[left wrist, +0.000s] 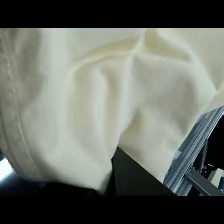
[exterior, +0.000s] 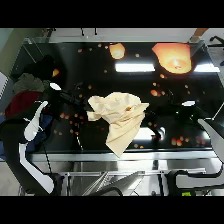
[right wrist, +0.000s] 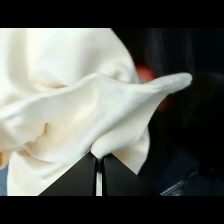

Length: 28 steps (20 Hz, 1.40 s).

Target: Fold the shirts.

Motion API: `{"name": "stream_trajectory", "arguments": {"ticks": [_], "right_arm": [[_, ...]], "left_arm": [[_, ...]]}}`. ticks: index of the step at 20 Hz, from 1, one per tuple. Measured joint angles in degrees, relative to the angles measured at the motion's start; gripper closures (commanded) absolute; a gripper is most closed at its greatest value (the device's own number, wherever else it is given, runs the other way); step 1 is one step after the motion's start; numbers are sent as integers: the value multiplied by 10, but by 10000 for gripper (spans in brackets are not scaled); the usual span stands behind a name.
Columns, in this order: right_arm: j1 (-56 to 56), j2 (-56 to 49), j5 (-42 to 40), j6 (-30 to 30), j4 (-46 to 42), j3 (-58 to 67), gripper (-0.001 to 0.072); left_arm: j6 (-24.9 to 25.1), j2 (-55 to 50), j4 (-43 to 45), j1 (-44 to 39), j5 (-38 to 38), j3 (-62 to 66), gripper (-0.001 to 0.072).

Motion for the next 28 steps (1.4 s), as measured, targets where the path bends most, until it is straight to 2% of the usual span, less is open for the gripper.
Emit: {"name": "stream_trajectory", "arguments": {"ticks": [5, 11, 14, 17, 19, 22, 25, 28], "right_arm": [[-40, 138, 58, 6, 10, 58, 695], [-92, 406, 97, 34, 14, 196, 696], [-117, 512, 93, 46, 0, 271, 696], [-142, 582, 73, 50, -34, 334, 696], [-161, 593, 70, 50, -51, 356, 695], [-181, 552, 108, 53, -47, 360, 695], [-179, 472, 150, 52, -24, 323, 695], [-146, 376, 157, 29, -18, 249, 695]], "left_arm": [[0, 124, -49, 25, -37, 0, 687], [0, 408, -109, 71, -76, 35, 686], [-16, 541, -111, 112, -84, 104, 686], [-29, 621, -79, 164, -89, 177, 686], [-31, 635, -61, 192, -89, 206, 686], [-33, 598, -40, 206, -88, 210, 686], [-11, 512, -35, 175, -88, 168, 686], [25, 398, -29, 130, -72, 114, 686]]}}
